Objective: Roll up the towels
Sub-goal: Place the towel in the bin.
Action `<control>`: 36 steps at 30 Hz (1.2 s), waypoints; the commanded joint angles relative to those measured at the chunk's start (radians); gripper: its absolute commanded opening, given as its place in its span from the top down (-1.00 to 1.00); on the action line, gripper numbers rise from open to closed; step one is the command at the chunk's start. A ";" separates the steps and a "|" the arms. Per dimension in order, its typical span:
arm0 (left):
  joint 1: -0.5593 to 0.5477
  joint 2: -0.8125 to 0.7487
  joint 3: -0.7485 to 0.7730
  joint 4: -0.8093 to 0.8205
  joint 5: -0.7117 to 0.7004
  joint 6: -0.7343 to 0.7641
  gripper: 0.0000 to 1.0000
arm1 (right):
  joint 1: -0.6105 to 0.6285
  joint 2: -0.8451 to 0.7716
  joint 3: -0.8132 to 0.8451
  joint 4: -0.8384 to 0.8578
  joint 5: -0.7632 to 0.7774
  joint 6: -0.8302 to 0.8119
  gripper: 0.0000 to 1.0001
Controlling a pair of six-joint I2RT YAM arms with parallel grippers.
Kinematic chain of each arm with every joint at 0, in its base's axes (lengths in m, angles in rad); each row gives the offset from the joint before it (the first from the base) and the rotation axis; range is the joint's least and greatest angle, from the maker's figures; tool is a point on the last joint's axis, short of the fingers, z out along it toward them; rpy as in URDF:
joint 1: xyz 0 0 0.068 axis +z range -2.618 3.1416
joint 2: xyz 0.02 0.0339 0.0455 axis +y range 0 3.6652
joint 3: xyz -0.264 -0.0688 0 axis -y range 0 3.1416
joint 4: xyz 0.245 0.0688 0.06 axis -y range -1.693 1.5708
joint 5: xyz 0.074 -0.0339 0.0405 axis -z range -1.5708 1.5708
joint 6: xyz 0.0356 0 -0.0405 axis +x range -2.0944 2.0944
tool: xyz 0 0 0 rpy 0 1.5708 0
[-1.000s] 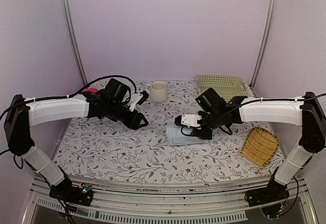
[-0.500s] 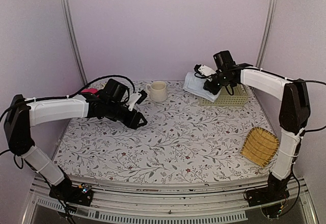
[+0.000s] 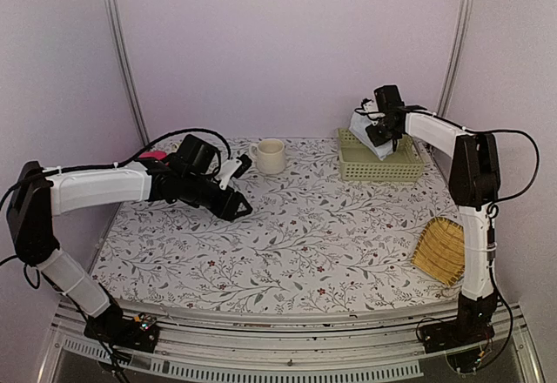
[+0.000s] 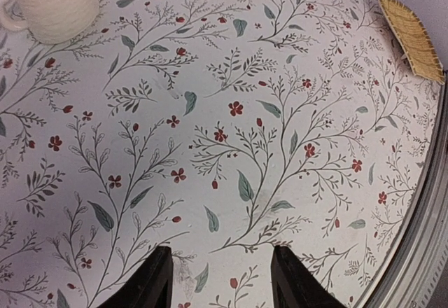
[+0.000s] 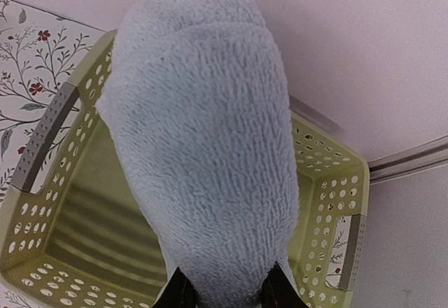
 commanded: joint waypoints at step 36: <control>0.011 0.018 0.006 0.008 0.076 -0.011 -0.01 | 0.009 0.321 0.308 -0.165 -0.204 0.561 0.97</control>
